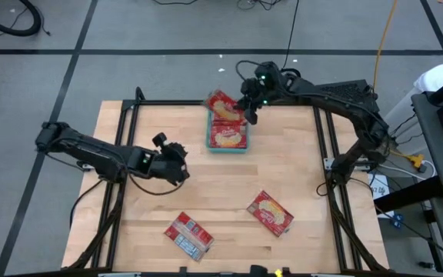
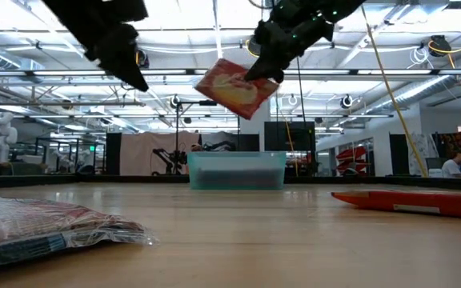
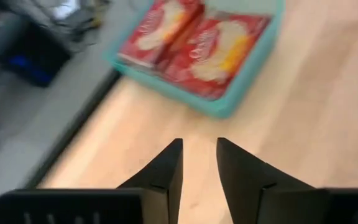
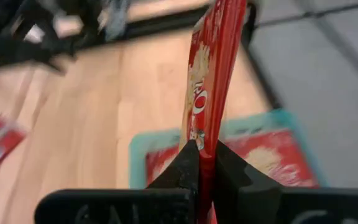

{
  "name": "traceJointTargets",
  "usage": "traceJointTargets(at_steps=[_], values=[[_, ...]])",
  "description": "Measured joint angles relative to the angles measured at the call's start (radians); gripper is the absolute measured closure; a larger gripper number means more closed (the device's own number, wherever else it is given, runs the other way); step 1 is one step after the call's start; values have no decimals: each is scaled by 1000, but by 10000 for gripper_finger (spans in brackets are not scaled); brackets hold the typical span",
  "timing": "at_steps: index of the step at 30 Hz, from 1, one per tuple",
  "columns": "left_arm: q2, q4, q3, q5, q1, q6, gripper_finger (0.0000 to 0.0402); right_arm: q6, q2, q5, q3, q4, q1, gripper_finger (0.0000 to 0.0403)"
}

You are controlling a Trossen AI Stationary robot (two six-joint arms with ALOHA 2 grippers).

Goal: Sort popcorn bags into baskets
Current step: Put the red popcorn bag into the blue bin

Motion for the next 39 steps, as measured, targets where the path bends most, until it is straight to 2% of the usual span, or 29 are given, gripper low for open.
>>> traceJointTargets(at_steps=[5,14,25,30,39], values=[[-151,224,-151,96,0,77,313,-74,79,-36,48,-96,22,395],[-313,368,-315,102,3,129,331,-208,181,-39,78,-246,66,395],[-328,484,-380,139,4,170,349,-311,188,-33,78,-262,67,394],[-328,520,-382,145,4,192,350,-338,209,-27,78,-318,70,394],[-328,565,-382,169,4,207,350,-373,248,-2,77,-308,88,391]])
